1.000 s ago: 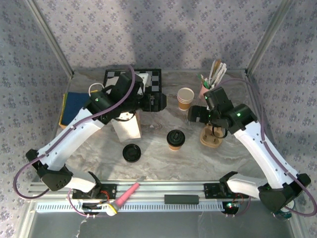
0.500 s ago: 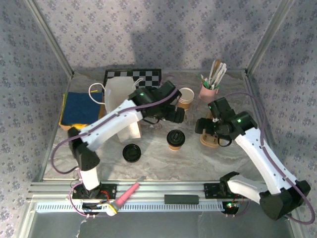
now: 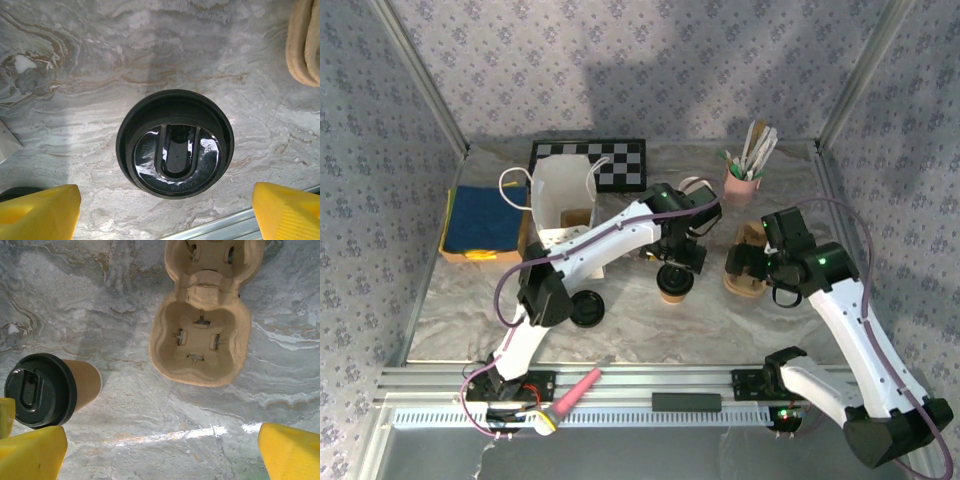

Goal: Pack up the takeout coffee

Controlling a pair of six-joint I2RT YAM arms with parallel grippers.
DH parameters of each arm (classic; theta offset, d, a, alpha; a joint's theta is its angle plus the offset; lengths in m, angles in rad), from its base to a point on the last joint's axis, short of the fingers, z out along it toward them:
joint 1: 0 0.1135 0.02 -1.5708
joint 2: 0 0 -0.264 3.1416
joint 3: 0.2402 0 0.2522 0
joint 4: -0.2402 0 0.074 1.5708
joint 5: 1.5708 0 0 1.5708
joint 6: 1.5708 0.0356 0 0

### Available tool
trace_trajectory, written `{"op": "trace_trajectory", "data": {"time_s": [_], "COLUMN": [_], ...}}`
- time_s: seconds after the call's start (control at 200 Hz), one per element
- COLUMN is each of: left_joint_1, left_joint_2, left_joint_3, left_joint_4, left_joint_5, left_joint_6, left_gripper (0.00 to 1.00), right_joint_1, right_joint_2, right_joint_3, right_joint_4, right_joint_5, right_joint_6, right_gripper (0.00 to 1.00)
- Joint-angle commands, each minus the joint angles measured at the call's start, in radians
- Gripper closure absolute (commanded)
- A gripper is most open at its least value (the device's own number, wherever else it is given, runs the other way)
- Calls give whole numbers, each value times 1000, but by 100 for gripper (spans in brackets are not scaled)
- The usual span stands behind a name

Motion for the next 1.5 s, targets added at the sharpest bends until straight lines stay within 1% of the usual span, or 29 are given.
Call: {"op": "trace_trajectory", "data": {"time_s": [0.0,0.315,0.505,0.73,1.189,1.494], "left_joint_1": [-19,-24,-23,-21,-13,-14], "left_joint_2": [32,55,52,70,94,103], "left_joint_3": [51,-19,-53,-48,-43,35], "left_joint_4": [-66,-10,15,8,-9,-60], "left_joint_5": [17,18,46,67,57,20], "left_joint_6": [1,7,15,21,25,31], "left_gripper": [13,17,19,19,21,21], "right_joint_1": [-10,-26,-32,-33,-35,-36], "right_joint_2": [-17,-28,-33,-39,-48,-52], "right_joint_3": [-16,-16,-31,-38,-44,-57], "right_joint_4": [-12,-23,-15,-11,-9,-3], "right_joint_5": [-20,-27,-35,-35,-35,-35], "right_joint_6": [-20,-53,-44,-38,-33,-26], "right_gripper": [0,0,0,0,0,0]}}
